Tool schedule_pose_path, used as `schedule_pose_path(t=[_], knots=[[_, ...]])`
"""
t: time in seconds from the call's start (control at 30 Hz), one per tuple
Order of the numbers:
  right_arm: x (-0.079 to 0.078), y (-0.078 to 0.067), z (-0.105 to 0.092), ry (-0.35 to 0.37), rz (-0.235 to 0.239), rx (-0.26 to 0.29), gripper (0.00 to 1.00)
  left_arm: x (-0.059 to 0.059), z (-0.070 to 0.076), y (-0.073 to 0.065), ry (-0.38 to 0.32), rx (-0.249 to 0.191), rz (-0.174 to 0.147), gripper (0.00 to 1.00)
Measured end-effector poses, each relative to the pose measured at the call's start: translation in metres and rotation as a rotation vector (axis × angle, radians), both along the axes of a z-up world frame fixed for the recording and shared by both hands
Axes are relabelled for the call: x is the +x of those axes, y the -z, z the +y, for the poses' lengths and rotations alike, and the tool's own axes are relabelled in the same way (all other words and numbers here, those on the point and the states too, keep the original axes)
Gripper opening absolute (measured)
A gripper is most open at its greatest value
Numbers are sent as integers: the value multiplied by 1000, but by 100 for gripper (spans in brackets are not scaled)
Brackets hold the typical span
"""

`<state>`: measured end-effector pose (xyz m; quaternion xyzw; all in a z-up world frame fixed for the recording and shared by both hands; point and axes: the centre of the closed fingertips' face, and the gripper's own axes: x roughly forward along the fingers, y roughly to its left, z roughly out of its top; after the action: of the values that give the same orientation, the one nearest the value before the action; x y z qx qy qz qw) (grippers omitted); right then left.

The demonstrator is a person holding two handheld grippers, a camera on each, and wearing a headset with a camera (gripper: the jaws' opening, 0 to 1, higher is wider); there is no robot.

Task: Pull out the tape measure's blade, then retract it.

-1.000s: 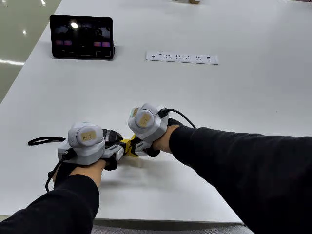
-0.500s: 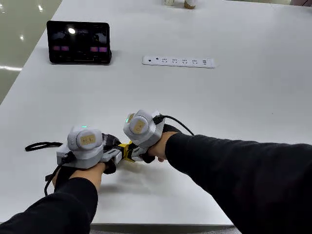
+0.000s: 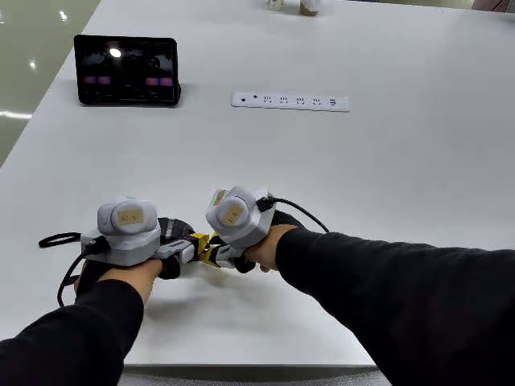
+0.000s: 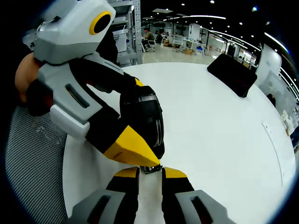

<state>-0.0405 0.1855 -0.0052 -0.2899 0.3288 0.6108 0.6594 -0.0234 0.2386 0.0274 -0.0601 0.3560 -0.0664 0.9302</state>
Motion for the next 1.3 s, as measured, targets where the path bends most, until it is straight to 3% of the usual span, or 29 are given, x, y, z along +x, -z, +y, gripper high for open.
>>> schedule_pose_path(t=[0.13,0.23,0.33,0.43,0.57,0.6,0.73,0.97,1.1,1.3], knots=[[-2,-3,-7,14,4,9,17,-5,-4,2,18,-56,20,77],[-5,-5,-14,16,-4,13,20,-6,-9,-1,95,-24,-1,85],[-5,-6,-21,33,3,19,22,-6,-11,-4,128,-28,-11,90],[-5,-6,-32,76,31,34,25,-10,-19,-7,173,-93,-2,96],[-5,-9,-45,112,42,53,30,-12,-17,-9,218,-60,-21,99],[-5,-10,-48,119,42,57,30,-12,-15,-9,241,-34,-30,99],[-5,-13,-66,149,44,68,32,-18,-13,-9,284,-33,-26,99],[-5,-25,-95,187,34,97,36,-33,-14,-13,437,27,-21,99],[-5,-29,-115,206,24,106,38,-40,-12,-14,461,2,-7,99],[-9,-32,-142,234,24,114,42,-48,-5,-15,500,16,-14,99]])
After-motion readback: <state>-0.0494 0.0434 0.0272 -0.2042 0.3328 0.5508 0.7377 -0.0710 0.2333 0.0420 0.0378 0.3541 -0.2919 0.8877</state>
